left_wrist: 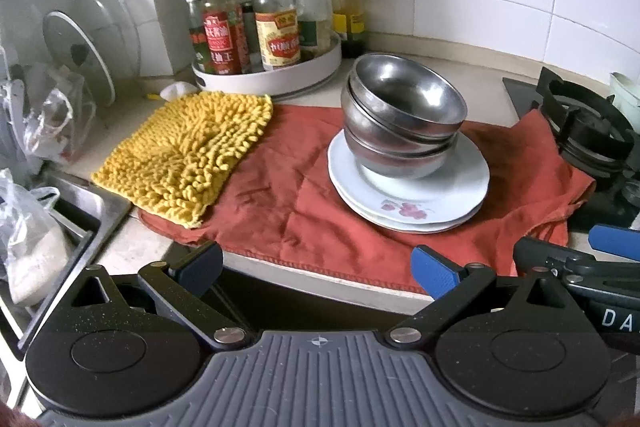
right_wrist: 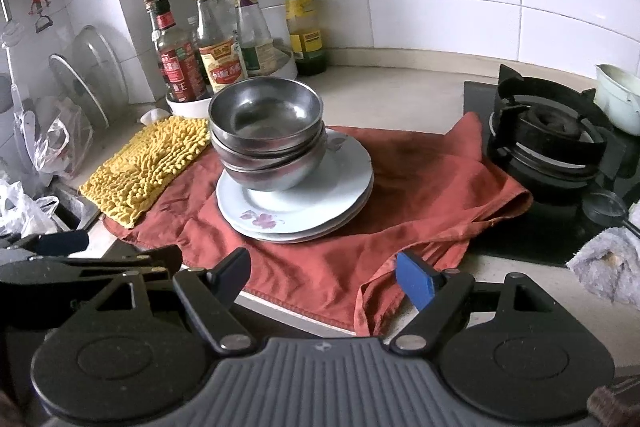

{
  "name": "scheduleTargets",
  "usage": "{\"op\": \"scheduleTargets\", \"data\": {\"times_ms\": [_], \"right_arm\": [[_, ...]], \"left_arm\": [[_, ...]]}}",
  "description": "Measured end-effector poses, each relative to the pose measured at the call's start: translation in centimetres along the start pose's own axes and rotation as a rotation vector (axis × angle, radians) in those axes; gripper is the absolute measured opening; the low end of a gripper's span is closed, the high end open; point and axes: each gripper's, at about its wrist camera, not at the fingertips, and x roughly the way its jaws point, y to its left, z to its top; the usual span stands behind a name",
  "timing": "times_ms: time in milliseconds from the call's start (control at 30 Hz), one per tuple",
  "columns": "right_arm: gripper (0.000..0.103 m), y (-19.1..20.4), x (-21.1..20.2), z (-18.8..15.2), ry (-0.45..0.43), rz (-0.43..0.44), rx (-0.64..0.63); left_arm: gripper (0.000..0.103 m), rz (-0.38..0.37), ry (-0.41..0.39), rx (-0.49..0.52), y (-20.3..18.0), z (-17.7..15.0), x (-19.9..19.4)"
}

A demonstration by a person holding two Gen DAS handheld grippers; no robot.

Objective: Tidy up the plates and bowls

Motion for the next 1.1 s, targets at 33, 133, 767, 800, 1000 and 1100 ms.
{"op": "scheduleTargets", "data": {"times_ms": [33,133,767,800,1000,1100], "right_arm": [[0.076,0.0,0.0,0.0,0.000,0.003,-0.002],[0.076,0.2,0.0,0.1,-0.002,0.004,-0.009],[0.076,0.4,-0.5,-0.1,-0.013,0.019,-0.044],[0.076,0.4,-0.6,-0.1,-0.014,0.020,-0.046],[0.076,0.4,-0.8,-0.2,-0.016,0.019,-0.053],[0.076,0.4,-0.8,-0.2,-0.016,0.020,-0.048]], "left_arm": [[0.102,0.008,-0.003,0.004,0.0,0.0,-0.1],[0.102,0.041,-0.023,0.024,-0.3,0.0,-0.4],[0.100,0.062,-0.049,0.040,0.1,-0.5,-1.4],[0.100,0.059,-0.047,0.036,0.2,-0.5,-1.4],[0.100,0.048,-0.040,0.020,0.1,-0.7,-1.6],[0.100,0.046,-0.035,0.015,0.1,-0.8,-1.7]]}}
